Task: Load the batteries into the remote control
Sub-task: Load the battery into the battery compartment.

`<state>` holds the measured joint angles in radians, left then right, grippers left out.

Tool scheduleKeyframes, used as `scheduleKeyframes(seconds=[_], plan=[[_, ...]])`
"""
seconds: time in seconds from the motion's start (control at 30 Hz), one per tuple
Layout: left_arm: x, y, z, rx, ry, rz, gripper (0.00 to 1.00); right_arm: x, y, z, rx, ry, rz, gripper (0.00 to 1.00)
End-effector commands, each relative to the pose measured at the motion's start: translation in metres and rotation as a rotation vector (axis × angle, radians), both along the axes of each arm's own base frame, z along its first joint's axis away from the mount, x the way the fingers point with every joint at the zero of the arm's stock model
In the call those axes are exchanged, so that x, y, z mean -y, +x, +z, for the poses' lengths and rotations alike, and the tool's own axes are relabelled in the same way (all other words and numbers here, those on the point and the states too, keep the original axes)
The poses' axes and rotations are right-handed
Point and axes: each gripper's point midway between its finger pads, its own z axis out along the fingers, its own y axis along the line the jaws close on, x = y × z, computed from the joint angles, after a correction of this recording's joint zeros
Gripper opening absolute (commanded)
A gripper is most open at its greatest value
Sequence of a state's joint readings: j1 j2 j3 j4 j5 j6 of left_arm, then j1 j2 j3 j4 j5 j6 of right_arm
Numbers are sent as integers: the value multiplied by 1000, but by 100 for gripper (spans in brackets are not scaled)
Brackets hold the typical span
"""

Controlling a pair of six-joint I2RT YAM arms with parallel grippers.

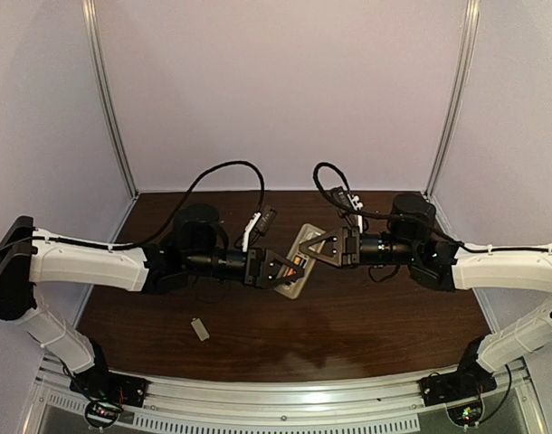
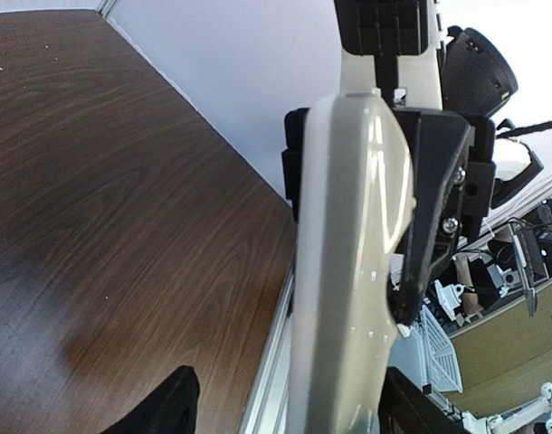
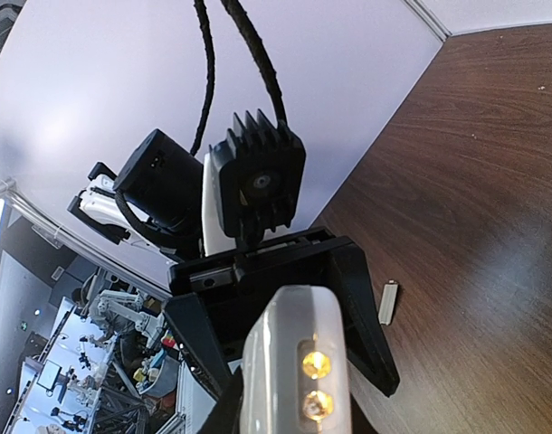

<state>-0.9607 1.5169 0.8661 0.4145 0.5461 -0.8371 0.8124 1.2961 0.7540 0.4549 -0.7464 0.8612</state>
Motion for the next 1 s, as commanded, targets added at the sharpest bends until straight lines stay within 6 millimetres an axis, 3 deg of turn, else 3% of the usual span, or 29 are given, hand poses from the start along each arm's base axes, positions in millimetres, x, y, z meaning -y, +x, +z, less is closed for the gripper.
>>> scheduleKeyframes(seconds=[0.0, 0.37, 0.63, 0.83, 0.97], plan=[[-22, 36, -21, 48, 128, 129, 69, -7, -28, 43, 85, 90, 127, 0], [-17, 33, 5, 98, 55, 97, 79, -15, -28, 30, 63, 53, 137, 0], [-15, 22, 27, 124, -30, 38, 97, -18, -27, 18, 47, 17, 135, 0], [-15, 19, 35, 130, -62, 21, 97, -19, -27, 14, 45, 7, 133, 0], [-17, 23, 35, 147, -35, 41, 90, -18, -26, 14, 46, 2, 130, 0]])
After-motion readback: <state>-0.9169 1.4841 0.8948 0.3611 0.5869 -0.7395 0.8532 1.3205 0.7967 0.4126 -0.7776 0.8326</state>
